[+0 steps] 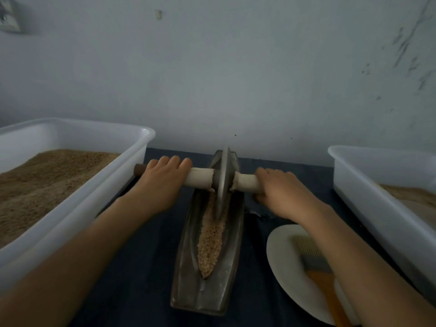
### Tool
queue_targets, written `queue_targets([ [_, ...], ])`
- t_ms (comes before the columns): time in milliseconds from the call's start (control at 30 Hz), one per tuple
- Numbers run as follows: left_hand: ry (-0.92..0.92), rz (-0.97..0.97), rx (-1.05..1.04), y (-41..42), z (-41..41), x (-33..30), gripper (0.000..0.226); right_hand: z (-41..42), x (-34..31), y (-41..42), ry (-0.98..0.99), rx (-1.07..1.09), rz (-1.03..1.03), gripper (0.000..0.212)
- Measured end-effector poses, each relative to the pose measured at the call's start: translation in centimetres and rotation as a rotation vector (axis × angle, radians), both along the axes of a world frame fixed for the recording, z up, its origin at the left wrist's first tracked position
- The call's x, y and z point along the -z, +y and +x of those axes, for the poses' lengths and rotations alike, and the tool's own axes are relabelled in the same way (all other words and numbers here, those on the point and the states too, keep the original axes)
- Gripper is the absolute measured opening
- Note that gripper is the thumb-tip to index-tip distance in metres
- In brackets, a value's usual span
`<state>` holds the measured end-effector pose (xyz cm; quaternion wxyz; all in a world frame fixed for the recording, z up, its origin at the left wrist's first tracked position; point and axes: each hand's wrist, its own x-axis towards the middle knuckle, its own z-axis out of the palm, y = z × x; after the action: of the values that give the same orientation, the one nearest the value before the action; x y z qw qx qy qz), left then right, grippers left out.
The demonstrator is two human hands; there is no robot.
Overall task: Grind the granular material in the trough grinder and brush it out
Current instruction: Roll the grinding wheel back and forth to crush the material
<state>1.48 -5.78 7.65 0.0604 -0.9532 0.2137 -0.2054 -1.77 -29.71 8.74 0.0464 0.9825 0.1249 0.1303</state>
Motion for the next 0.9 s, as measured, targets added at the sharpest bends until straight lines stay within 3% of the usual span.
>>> queue_targets([
  [233, 0.595, 0.156, 0.035, 1.3, -3.0, -3.6, 0.039, -3.7, -3.5, 1.3, 0.464, -0.014, -0.012, 0.024],
  [433, 0.773, 0.197, 0.043, 1.9, -4.1, -5.1, 0.029, -5.1, -4.7, 1.5, 0.623, -0.045, 0.002, 0.027],
  [567, 0.629, 0.105, 0.036, 1.3, -2.7, -3.6, 0.032, -3.6, -3.7, 1.2, 0.524, -0.014, 0.030, 0.021],
  [767, 0.104, -0.003, -0.012, 0.2, 0.2, -0.3, 0.040, -0.2, -0.5, 0.3, 0.004, 0.005, -0.010, 0.022],
  [900, -0.082, -0.042, 0.010, -0.5, 0.5, 0.3, 0.043, 0.7, 0.6, 0.0, -0.128, 0.038, 0.002, 0.022],
])
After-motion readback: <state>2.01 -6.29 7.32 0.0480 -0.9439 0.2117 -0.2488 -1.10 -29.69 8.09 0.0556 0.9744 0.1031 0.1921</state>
